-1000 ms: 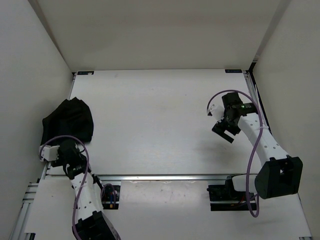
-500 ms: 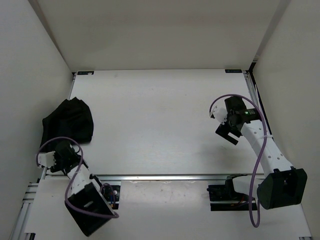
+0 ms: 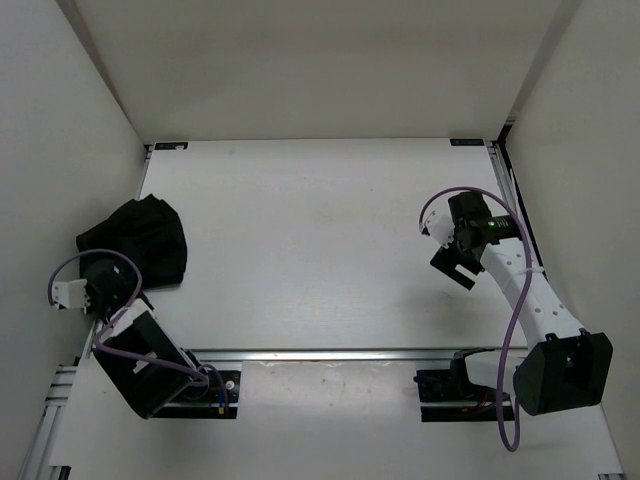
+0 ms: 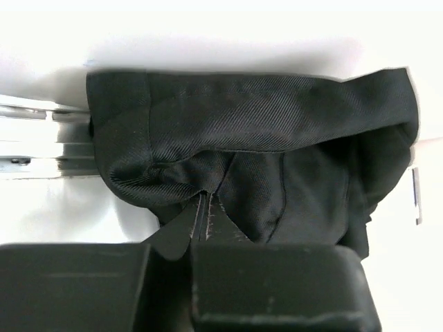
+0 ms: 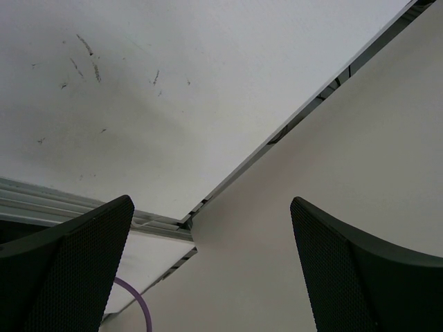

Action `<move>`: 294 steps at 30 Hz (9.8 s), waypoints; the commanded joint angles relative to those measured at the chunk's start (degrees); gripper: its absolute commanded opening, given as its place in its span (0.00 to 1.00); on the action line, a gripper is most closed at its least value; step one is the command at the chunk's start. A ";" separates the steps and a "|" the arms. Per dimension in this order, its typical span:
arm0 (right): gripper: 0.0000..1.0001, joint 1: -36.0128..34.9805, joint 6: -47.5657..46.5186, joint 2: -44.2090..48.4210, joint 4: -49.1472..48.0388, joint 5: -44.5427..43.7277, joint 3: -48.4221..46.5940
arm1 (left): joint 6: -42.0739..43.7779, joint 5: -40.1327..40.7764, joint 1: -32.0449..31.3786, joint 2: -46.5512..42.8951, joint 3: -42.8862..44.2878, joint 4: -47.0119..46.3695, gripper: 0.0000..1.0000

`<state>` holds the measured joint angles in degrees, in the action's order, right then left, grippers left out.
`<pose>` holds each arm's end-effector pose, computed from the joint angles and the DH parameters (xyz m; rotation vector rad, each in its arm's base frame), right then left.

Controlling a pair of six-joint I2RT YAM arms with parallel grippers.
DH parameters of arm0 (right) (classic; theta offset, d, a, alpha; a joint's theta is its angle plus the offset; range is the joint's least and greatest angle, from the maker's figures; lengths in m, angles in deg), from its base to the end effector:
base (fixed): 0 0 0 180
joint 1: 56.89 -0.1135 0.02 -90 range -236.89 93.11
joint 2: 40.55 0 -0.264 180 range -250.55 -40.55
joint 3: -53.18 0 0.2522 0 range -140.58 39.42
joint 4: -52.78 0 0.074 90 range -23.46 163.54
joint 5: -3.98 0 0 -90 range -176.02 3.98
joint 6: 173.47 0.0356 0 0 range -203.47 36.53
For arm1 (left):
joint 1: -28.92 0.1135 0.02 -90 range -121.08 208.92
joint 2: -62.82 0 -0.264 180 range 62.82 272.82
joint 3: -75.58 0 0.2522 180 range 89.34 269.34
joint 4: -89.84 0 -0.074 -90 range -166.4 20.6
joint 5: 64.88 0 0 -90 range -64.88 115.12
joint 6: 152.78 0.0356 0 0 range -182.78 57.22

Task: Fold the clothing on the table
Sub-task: Grab the skirt from the pile, then move the skirt to the center of the board, then flatten the skirt out

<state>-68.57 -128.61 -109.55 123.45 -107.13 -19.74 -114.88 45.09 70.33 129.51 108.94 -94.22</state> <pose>0.2174 0.0318 0.2787 -1.2311 2.5004 -0.6619 0.1570 0.1546 0.1648 -1.6353 1.2483 0.2470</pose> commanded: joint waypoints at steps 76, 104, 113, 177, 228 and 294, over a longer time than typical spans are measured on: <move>0.99 5.81 28.36 -12.57 -12.68 36.06 -10.19 | 4.28 -48.26 -44.14 -28.38 17.75 20.35 0.71; 0.99 24.32 53.31 -17.93 -23.85 61.51 -6.06 | 27.92 -28.66 -66.20 9.58 32.25 28.36 0.99; 0.99 24.69 46.73 -16.00 -19.73 64.43 -4.66 | 41.19 -12.95 -62.87 17.76 39.38 37.58 0.99; 0.84 -37.27 25.71 -34.45 -40.03 21.28 -10.28 | 13.42 -32.18 -35.35 -30.48 0.36 44.54 0.99; 0.68 -37.62 23.71 -27.86 -48.81 -2.79 5.98 | 14.04 -33.67 -35.17 -34.97 -0.52 48.23 0.99; 0.00 -33.24 17.20 -29.99 -59.55 -14.93 -0.34 | 10.79 -36.31 -35.25 -38.58 -2.89 45.43 0.99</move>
<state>-103.98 -109.55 -143.18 67.73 -117.25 -16.92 -103.40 10.40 34.81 91.09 106.60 -46.86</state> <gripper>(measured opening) 0.011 0.987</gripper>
